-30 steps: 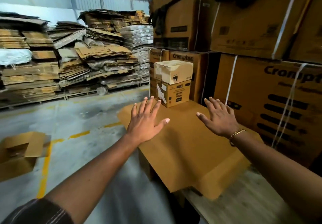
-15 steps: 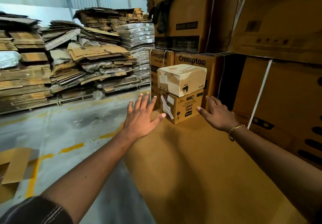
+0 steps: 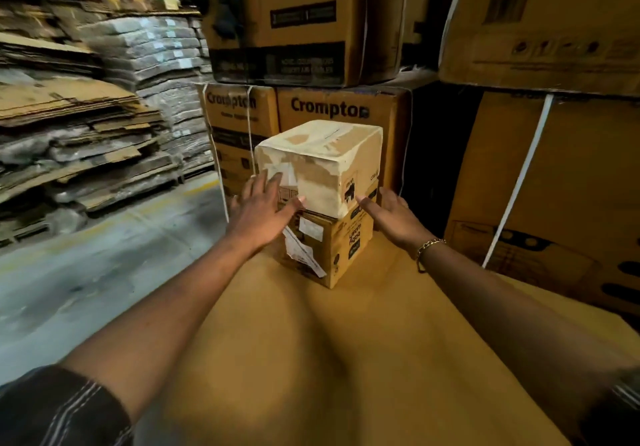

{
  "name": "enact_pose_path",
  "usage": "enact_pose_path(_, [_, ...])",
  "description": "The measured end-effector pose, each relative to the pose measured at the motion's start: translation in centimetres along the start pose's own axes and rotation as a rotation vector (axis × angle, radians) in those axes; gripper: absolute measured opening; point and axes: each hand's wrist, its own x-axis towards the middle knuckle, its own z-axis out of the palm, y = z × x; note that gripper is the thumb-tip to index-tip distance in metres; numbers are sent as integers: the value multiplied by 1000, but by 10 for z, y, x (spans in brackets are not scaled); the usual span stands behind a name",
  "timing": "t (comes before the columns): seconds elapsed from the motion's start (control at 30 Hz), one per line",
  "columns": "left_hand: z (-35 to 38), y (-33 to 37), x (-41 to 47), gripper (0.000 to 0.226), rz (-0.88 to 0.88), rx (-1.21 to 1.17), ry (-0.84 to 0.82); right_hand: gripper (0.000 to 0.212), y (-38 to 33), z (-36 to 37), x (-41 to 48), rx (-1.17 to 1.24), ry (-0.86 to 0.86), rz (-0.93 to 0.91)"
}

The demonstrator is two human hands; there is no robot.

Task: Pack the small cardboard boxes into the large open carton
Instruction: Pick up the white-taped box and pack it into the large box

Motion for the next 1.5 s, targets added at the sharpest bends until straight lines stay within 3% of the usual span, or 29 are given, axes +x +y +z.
enact_pose_path(0.17, [3,-48,83,81,-46,-190,-77,106,-30,30,52,272,32,190])
enact_pose_path(0.43, [6,-71,169,91,-266,-726,-163,106,-72,48,107,645,87,472])
enact_pose_path(0.5, [8,-73,185,79,-353,-894,-208,107,-78,51,118,666,94,518])
enact_pose_path(0.57, [9,-73,198,44,-418,-1019,-253,107,-83,54,127,696,92,561])
enact_pose_path(0.6, [9,-74,203,38,-440,-1064,-301,106,-84,56,130,712,87,581])
enact_pose_path(0.7, [16,-82,216,75,-512,-1065,-498,113,-81,64,135,756,96,665])
enact_pose_path(0.77, [20,-85,221,76,-530,-1094,-591,113,-79,69,135,783,86,691])
enact_pose_path(0.93, [21,-87,219,55,-499,-1165,-582,84,-84,72,132,865,34,691])
enact_pose_path(1.03, [12,-82,213,57,-468,-1185,-556,68,-87,62,124,842,46,630])
enact_pose_path(1.2, [-9,-58,184,31,-371,-1274,-505,50,-84,32,94,876,87,500])
enact_pose_path(1.5, [-49,17,104,22,-123,-1353,-409,51,-57,-26,0,985,247,366])
